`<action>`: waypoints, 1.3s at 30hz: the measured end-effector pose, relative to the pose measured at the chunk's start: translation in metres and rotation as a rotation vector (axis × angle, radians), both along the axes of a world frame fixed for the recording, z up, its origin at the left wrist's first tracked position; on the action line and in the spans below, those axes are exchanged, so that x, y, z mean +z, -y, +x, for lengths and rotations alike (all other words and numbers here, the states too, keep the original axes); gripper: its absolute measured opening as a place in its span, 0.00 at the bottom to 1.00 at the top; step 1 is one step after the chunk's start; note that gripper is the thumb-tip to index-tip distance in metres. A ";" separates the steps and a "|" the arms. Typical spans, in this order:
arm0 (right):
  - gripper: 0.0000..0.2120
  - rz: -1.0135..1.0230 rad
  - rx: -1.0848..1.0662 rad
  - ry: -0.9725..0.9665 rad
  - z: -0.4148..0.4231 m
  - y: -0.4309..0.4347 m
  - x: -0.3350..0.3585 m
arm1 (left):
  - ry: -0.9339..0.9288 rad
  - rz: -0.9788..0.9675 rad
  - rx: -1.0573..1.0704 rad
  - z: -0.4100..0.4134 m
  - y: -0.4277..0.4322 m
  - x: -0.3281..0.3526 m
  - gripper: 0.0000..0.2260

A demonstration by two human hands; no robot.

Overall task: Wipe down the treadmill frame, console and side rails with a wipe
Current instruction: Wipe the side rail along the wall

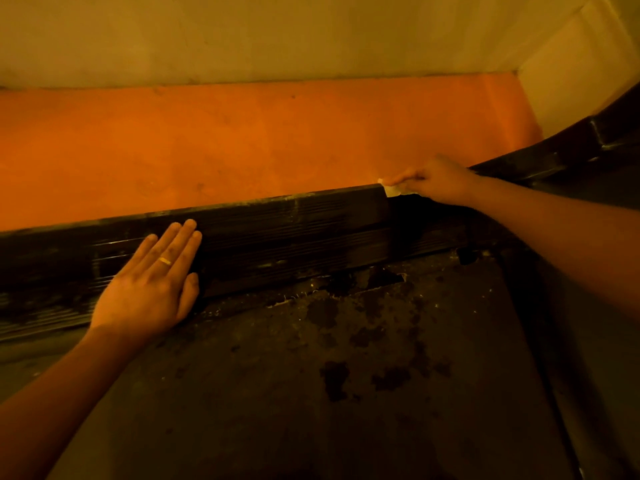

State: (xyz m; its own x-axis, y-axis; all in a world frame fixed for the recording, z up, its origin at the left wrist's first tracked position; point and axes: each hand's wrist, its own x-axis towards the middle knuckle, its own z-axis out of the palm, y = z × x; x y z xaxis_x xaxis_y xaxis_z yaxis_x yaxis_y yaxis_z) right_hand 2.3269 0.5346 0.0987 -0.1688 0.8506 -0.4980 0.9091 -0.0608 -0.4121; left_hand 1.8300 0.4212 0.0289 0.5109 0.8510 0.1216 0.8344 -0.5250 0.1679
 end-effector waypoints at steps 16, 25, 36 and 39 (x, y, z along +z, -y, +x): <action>0.14 -0.013 0.219 -0.002 -0.068 -0.012 0.003 | 0.019 0.045 0.018 -0.002 0.000 -0.003 0.26; 0.15 -0.028 0.283 -0.030 -0.118 -0.010 0.004 | 0.014 0.048 0.020 -0.001 0.001 -0.005 0.26; 0.16 -0.025 0.305 -0.012 -0.144 -0.007 0.007 | 0.014 0.063 0.016 -0.002 0.001 -0.007 0.26; 0.16 -0.016 0.356 -0.018 -0.159 -0.010 0.006 | 0.013 0.058 0.024 -0.002 0.001 -0.006 0.26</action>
State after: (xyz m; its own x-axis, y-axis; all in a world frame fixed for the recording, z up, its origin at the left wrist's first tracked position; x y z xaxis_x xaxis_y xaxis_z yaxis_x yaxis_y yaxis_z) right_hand 2.1684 0.5446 0.1048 -0.4621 0.7288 -0.5052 0.8671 0.2518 -0.4299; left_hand 1.8281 0.4203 0.0231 0.4886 0.8543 0.1771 0.8448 -0.5140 0.1489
